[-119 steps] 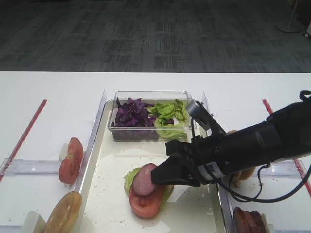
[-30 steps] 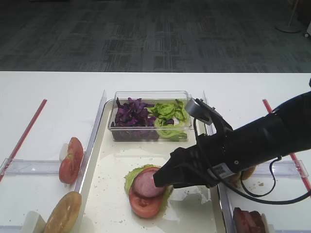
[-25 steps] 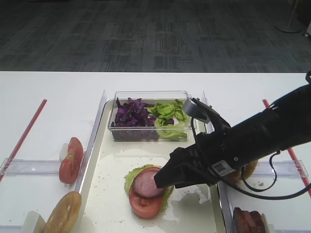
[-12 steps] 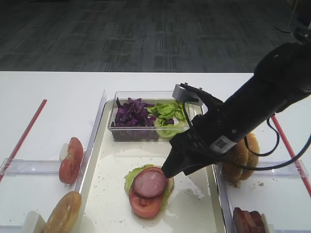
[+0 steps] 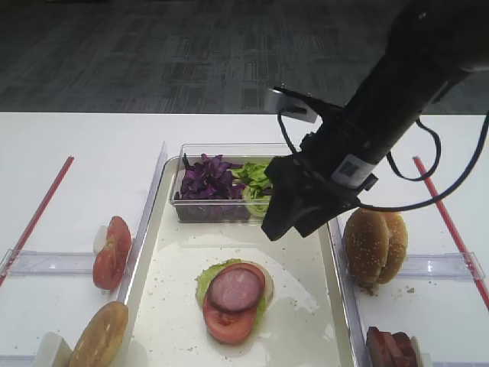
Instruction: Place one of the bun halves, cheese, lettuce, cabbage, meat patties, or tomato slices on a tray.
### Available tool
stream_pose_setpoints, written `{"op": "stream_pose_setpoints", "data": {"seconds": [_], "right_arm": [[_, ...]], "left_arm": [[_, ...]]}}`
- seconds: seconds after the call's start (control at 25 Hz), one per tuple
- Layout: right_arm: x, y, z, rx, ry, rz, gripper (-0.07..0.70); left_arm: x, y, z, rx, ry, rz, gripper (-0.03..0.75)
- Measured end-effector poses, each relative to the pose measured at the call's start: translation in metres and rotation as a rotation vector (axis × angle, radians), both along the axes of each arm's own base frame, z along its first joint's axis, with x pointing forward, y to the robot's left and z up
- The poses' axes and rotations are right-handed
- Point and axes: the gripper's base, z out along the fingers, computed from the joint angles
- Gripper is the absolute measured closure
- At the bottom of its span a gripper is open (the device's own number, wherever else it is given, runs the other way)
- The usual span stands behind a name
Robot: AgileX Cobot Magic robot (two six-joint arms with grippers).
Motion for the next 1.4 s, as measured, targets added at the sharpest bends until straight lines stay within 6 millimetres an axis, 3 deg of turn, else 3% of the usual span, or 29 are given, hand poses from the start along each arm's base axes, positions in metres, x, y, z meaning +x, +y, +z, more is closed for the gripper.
{"op": "stream_pose_setpoints", "data": {"seconds": [0.64, 1.0, 1.24, 1.4], "right_arm": [[0.035, -0.016, 0.057, -0.292, -0.164, -0.063, 0.196], [0.038, -0.02, 0.061, -0.345, -0.201, -0.064, 0.192], [0.039, -0.023, 0.061, -0.379, -0.217, -0.055, 0.066], [0.04, -0.025, 0.06, -0.399, -0.227, -0.05, 0.022]], "left_arm": [[0.0, 0.0, 0.0, 0.0, 0.0, -0.001, 0.151], [0.0, 0.0, 0.0, 0.0, 0.0, -0.001, 0.151], [0.0, 0.0, 0.0, 0.0, 0.0, -0.001, 0.151], [0.0, 0.0, 0.0, 0.0, 0.0, -0.001, 0.151]]}}
